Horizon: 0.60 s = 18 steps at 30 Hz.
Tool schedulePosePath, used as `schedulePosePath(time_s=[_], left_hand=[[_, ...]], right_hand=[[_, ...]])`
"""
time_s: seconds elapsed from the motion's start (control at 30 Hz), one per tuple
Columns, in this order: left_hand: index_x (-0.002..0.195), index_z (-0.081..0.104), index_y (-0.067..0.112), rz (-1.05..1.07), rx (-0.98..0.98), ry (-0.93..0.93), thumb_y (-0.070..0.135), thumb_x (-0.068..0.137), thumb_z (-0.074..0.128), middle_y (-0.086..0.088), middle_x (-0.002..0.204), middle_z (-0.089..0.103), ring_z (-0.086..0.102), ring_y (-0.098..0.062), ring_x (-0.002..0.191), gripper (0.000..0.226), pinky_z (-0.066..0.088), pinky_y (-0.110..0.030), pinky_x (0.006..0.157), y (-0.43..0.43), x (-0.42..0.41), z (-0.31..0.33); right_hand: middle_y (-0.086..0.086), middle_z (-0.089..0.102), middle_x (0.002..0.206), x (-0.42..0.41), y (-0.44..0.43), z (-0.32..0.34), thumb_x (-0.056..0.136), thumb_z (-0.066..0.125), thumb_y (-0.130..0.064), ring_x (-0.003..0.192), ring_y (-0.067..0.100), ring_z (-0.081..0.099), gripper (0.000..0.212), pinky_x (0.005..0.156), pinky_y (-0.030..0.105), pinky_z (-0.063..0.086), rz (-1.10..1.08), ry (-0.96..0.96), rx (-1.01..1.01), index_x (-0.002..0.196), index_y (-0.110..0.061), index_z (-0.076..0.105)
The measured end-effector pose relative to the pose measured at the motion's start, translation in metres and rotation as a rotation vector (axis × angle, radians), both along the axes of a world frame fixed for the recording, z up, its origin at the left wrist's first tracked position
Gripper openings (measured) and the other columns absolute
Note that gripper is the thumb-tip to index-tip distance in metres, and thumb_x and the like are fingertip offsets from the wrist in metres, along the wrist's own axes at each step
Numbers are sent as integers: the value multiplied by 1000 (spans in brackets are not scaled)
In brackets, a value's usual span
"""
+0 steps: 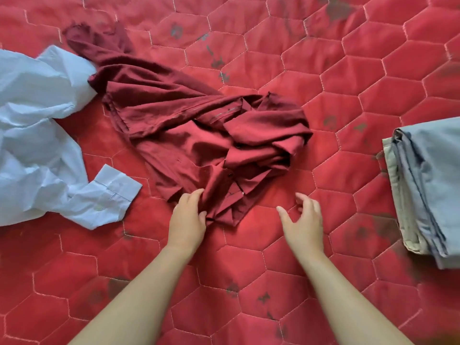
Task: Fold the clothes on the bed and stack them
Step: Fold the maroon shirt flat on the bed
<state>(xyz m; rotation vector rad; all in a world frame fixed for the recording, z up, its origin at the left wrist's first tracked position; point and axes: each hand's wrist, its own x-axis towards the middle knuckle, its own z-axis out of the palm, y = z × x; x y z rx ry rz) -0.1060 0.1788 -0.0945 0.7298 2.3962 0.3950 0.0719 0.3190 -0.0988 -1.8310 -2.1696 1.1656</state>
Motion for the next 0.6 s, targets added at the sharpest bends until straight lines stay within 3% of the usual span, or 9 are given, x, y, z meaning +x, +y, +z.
schedulePosePath(time_s=[0.1,0.2,0.3,0.37,0.6], left_hand=[[123,52,12,34,45,-47,-1,79,57,-8,109,61,54,-29,103,46,36,-29,81,5,13,1],[122,53,13,-32,92,-125,1,80,60,-3,101,65,60,-24,92,44,42,-31,80,13,38,6],[119,53,13,-87,115,-280,6,80,66,11,81,60,58,-4,69,41,44,-21,71,19,75,12],[120,52,14,-148,101,-369,9,82,66,12,81,60,56,-1,68,41,41,-16,68,27,96,15],[106,61,19,-458,307,-110,11,80,67,6,91,58,52,-4,80,28,40,-16,76,114,65,32]], right_hand=[[-1,54,105,7,0,0,81,70,-23,100,21,54,38,93,36,43,4,68,-36,115,-11,58],[1,55,106,19,5,1,82,70,-25,99,19,54,36,92,34,44,-35,93,-19,114,-13,58],[2,55,105,47,14,5,82,70,-23,97,20,54,34,90,34,44,-134,81,41,112,-12,59],[3,55,102,71,18,8,82,70,-21,95,21,54,32,89,34,43,-192,55,62,111,-10,60],[-5,54,99,93,-2,3,81,70,-27,91,15,53,38,85,31,45,-229,72,-82,115,-17,57]])
